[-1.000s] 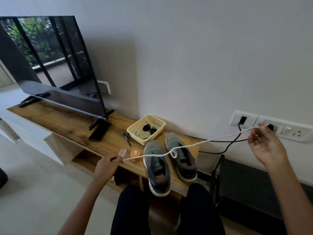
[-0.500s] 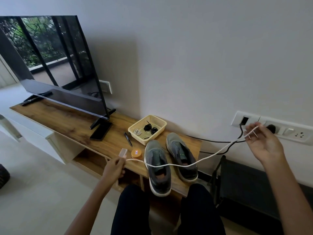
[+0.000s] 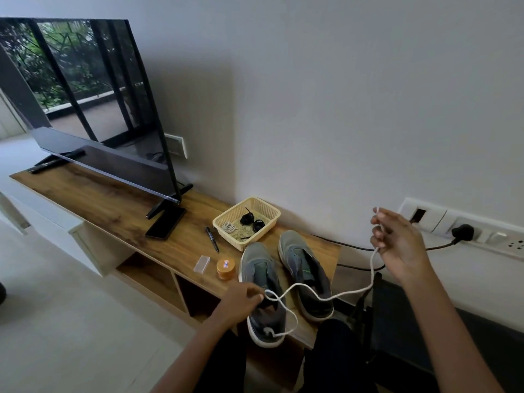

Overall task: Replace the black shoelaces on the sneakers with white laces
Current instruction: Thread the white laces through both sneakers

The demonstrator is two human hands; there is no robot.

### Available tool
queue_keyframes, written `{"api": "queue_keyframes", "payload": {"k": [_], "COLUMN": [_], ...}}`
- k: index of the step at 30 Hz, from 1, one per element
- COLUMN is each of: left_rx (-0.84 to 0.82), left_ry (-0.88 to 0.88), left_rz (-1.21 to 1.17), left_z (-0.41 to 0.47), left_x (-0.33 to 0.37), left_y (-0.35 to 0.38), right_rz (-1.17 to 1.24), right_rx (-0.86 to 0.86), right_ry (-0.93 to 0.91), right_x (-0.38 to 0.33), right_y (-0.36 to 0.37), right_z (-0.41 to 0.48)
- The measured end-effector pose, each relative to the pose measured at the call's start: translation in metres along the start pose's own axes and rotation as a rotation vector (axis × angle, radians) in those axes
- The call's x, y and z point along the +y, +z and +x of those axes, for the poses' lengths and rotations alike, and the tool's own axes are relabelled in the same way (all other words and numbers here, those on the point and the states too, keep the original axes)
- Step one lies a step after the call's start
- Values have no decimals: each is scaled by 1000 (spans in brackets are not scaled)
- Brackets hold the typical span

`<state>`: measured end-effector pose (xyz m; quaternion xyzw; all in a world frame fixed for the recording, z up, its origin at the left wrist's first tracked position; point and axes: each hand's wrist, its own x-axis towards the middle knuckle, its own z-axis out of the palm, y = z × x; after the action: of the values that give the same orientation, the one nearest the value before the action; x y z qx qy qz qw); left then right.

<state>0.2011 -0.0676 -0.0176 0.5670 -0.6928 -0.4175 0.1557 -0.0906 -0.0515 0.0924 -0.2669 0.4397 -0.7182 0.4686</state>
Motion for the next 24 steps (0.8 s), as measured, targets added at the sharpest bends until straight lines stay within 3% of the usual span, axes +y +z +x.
{"api": "queue_keyframes", "payload": {"k": [5, 8, 14, 19, 24], "left_rx": [197, 291, 263, 271, 171], "left_ry": [-58, -76, -236, -315, -344], "left_rz": [-75, 33, 380, 335, 116], "left_z": [35, 65, 110, 139, 150], "left_x": [-12, -18, -14, -18, -30], "left_y": [8, 11, 29, 47, 53], "right_rz": [-261, -454, -963, -1332, -1573], "right_rx": [-7, -54, -283, -375, -527], "right_ry": [9, 11, -40, -81, -195], "right_x": [31, 61, 141, 194, 217], "right_y": [9, 23, 50, 56, 55], "right_z": [9, 20, 51, 75, 81]}}
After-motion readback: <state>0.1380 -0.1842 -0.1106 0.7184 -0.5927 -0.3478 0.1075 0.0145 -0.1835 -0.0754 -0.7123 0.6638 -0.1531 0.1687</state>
